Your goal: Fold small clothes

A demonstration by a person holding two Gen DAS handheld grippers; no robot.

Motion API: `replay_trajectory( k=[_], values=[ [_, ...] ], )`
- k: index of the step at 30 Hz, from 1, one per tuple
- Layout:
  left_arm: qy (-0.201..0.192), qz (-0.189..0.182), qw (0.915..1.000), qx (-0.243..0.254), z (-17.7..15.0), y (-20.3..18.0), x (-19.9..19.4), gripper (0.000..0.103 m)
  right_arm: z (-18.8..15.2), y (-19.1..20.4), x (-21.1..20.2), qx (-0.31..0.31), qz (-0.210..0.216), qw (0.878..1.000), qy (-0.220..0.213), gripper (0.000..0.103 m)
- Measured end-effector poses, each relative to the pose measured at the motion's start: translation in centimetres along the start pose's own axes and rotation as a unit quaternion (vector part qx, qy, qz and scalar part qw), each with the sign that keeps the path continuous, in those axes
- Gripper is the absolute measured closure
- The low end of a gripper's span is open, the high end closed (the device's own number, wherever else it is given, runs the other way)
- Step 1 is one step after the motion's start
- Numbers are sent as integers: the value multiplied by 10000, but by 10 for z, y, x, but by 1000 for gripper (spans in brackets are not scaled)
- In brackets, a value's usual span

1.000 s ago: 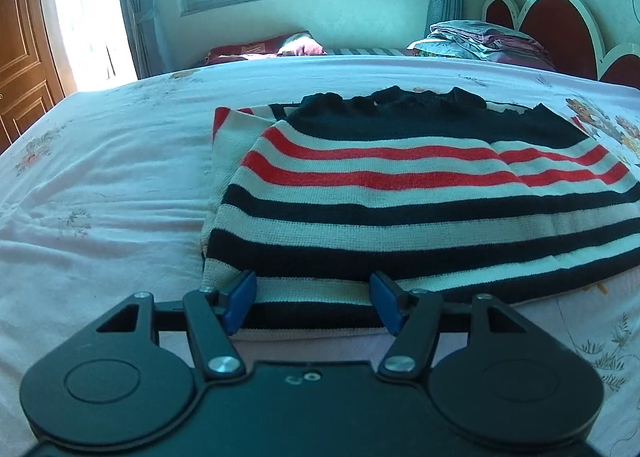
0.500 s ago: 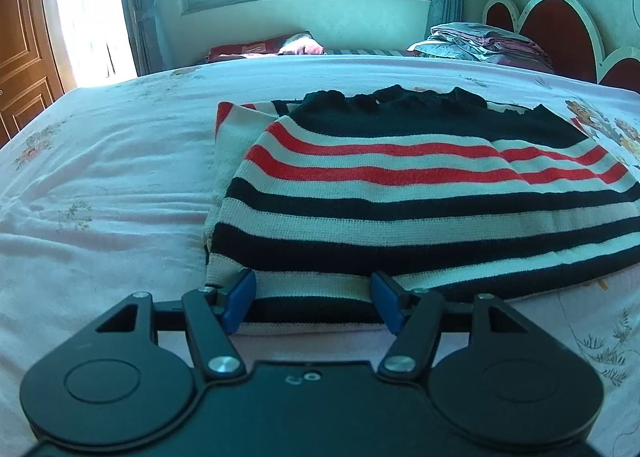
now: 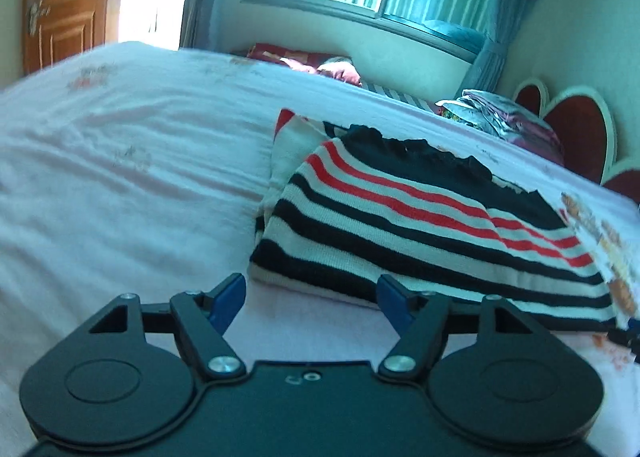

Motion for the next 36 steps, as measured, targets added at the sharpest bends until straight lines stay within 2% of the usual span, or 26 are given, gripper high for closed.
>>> replay_trajectory(
  k=[1,2,3,5,9,14,15,18,21,23,25,28,29,30,31,36],
  values=[
    [56,-108,9994,-333,-3,6,4,50,0,4,-3,194,216,9996,56,61],
    [134,-216,9970,-731,-7,13,11,55,0,7,-3,306,317,9989,141,88],
    [116,-316,9938,-1063,-8,18,16,58,4,13,-2,428,410,9980,207,100],
    [-73,-402,9882,-1473,-5,22,22,56,12,22,-2,656,604,9957,233,101],
    [-455,-618,9739,-2135,3,30,37,40,33,43,6,688,796,9941,263,101],
    [-1005,-713,9577,-2602,14,39,56,41,64,67,38,815,961,9912,407,101],
    [-1095,-697,9549,-2672,17,41,60,44,71,73,46,802,973,9910,450,101],
    [-1181,-592,9498,-2835,24,51,71,68,90,93,68,721,1036,9907,500,101],
    [-1151,-728,9433,-3028,32,58,80,68,106,114,83,567,1088,9911,522,101],
    [-1045,-792,9439,-3031,37,59,84,80,114,128,90,408,1066,9921,515,101],
    [-1184,-1027,9328,-3245,40,61,78,83,115,138,97,237,1018,9930,544,101],
    [-1159,-947,9438,-2947,39,55,77,83,99,149,113,-21,998,9915,833,101],
    [-1015,-835,9451,-2992,33,59,84,83,95,150,118,-100,973,9926,721,103],
    [-1055,-918,9407,-3090,30,63,86,83,95,152,119,-202,941,9931,663,103],
    [-1054,-955,9402,-3095,30,64,86,83,96,153,120,-268,917,9932,669,103],
    [-1014,-912,9479,-2878,34,60,84,83,91,148,124,-209,1051,9925,586,103]
  ],
)
Point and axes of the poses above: each gripper's, at about its wrist camera, not at the fingertips, and x roughly the way its jaws point, y to its left, z to its top, the point moved 6 cm from there along x, roughly the way its jaws point, and after that the axes turned 11 degrees about -z, right-handed, at the moved point
